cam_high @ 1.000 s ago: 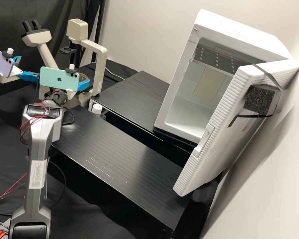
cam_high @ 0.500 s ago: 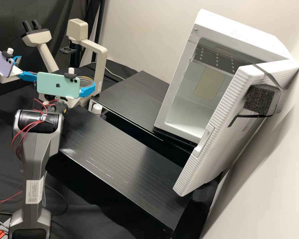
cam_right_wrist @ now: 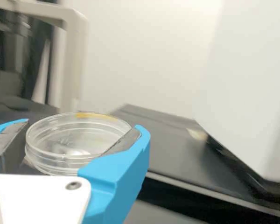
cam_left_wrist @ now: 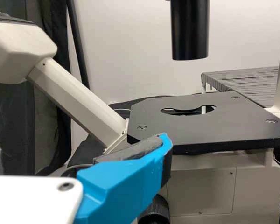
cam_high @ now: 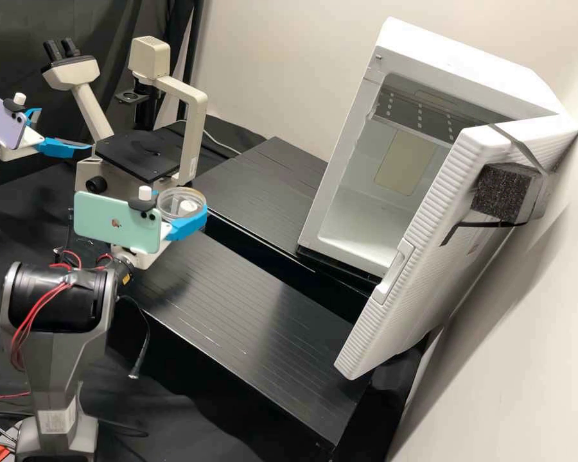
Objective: Move the petri dish to the bench.
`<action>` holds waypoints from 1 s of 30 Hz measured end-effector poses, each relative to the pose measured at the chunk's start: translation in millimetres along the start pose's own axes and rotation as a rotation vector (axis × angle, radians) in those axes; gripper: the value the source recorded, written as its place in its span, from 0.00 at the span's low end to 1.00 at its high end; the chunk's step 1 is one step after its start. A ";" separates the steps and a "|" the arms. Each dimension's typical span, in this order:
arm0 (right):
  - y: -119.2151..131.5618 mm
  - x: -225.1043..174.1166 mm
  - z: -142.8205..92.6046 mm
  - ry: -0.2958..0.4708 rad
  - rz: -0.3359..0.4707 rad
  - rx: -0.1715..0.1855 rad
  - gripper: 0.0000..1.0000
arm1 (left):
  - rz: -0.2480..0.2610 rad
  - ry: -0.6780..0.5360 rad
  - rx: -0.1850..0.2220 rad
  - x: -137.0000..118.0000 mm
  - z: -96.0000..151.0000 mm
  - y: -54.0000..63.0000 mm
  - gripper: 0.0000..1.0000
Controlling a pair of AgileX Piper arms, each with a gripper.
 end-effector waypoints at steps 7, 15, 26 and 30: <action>6.4 -26.6 35.5 -0.139 0.008 -0.009 0.00 | 0.000 0.000 0.000 0.0 0.0 0.0 1.00; 4.6 -40.8 57.0 -0.217 -0.007 -0.018 0.00 | 0.000 0.000 0.000 0.0 0.0 0.0 1.00; 8.1 -50.0 69.2 -0.257 0.038 0.008 1.00 | 0.000 0.000 0.000 0.0 0.0 0.0 1.00; 7.2 -49.7 69.6 -0.260 0.037 0.010 1.00 | 0.000 0.000 0.000 0.0 0.0 0.0 1.00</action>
